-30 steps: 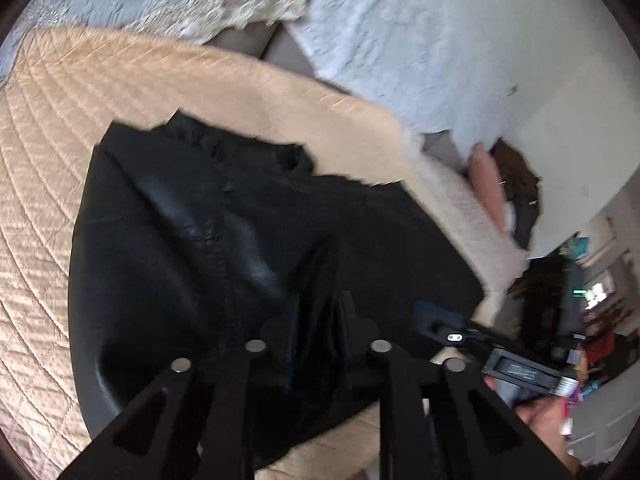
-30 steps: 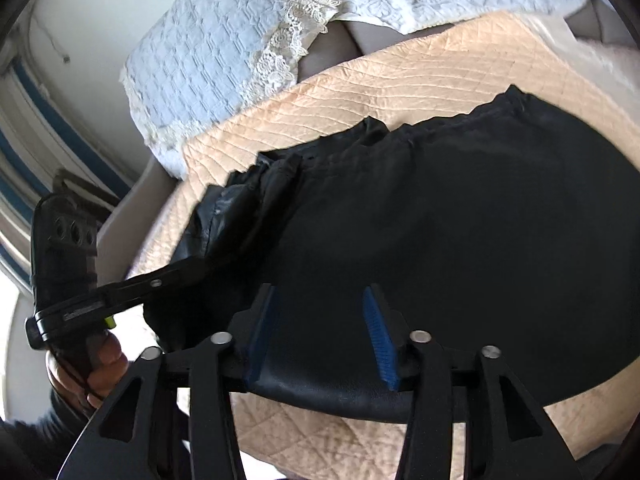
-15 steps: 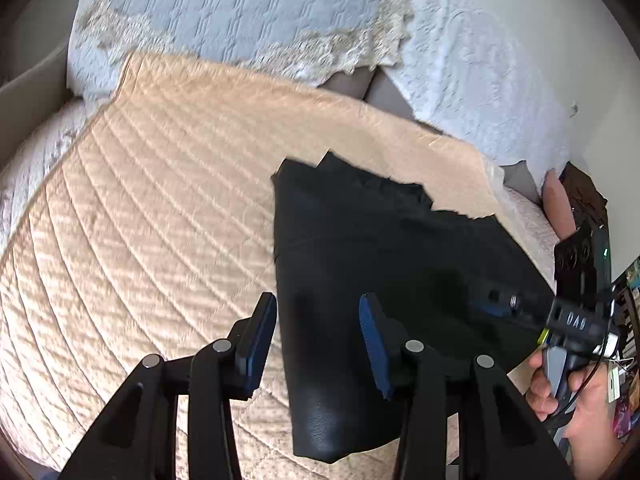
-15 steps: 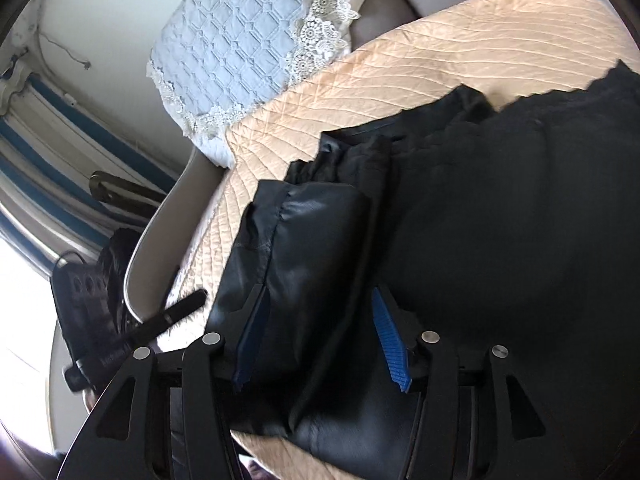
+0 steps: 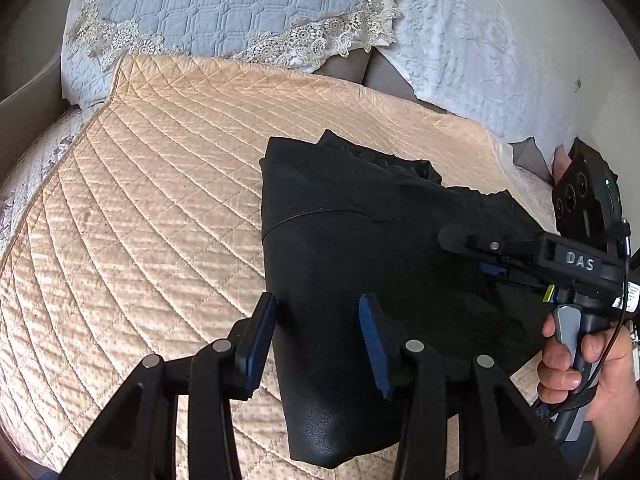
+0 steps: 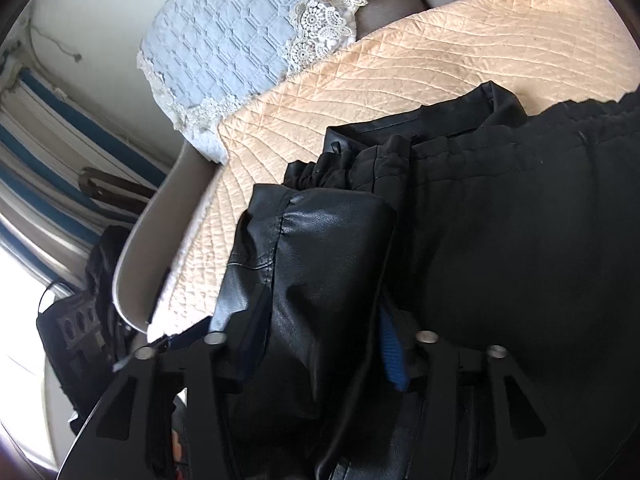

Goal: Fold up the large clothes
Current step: 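Fold the jacket side over with the right tool while the left tool holds it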

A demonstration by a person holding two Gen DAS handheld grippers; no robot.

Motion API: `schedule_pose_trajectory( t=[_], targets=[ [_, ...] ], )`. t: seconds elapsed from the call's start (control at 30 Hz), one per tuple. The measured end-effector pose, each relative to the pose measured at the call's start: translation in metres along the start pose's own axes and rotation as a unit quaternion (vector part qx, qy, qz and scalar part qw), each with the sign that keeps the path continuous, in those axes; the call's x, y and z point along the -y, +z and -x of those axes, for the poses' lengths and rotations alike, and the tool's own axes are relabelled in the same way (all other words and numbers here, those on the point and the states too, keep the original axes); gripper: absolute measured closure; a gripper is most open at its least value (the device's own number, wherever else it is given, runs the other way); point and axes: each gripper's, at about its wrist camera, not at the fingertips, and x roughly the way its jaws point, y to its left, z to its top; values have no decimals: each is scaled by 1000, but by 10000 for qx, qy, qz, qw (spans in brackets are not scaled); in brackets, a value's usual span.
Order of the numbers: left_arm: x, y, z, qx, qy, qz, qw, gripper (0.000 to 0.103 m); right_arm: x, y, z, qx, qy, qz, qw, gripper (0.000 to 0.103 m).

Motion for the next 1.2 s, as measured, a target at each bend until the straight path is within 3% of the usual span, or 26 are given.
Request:
schedule_pose_trajectory(
  t=[0.03, 0.07, 0.17, 0.27, 0.53, 0.73, 0.83, 0.93, 1.0, 1.03, 1.07, 1.2],
  targets=[
    [0, 0, -1, -1, 4, -11, 10000, 58, -1, 0, -3, -72, -104, 26, 9999, 77],
    [0, 0, -1, -5, -3, -13, 10000, 58, -1, 1, -6, -131, -125, 33, 9998, 83],
    [-1, 0, -2, -7, -19, 10, 10000, 58, -9, 1, -3, -122, -194, 197, 9995, 91],
    [-2, 2, 3, 17, -98, 76, 9999, 58, -15, 6, 12, 2, -58, 236, 9997, 93],
    [17, 16, 21, 298, -519, 73, 9982, 58, 11, 11, 59, 371, -37, 67, 9993, 94],
    [40, 6, 0, 41, -734, -157, 9972, 58, 65, 0, 66, 388, -286, -513, 9975, 94],
    [44, -3, -15, -96, -611, -246, 9978, 58, 80, -2, 50, 152, -351, -629, 9973, 93],
    [46, -5, -14, -21, -511, -331, 9981, 58, 72, 6, 54, 305, -368, -418, 9980, 93],
    [46, -7, -17, -46, -496, -298, 9983, 58, 73, 10, 52, 343, -419, -349, 9979, 88],
    [46, -8, -17, -51, -478, -319, 9983, 58, 77, 9, 49, 265, -576, -382, 9973, 77],
    [47, -8, -17, -49, -450, -356, 9983, 58, 80, 7, 48, 198, -659, -426, 9967, 72],
    [48, -9, -3, -63, -424, -416, 9982, 58, 65, -6, 73, 363, -974, -112, 9945, 71]
  ],
)
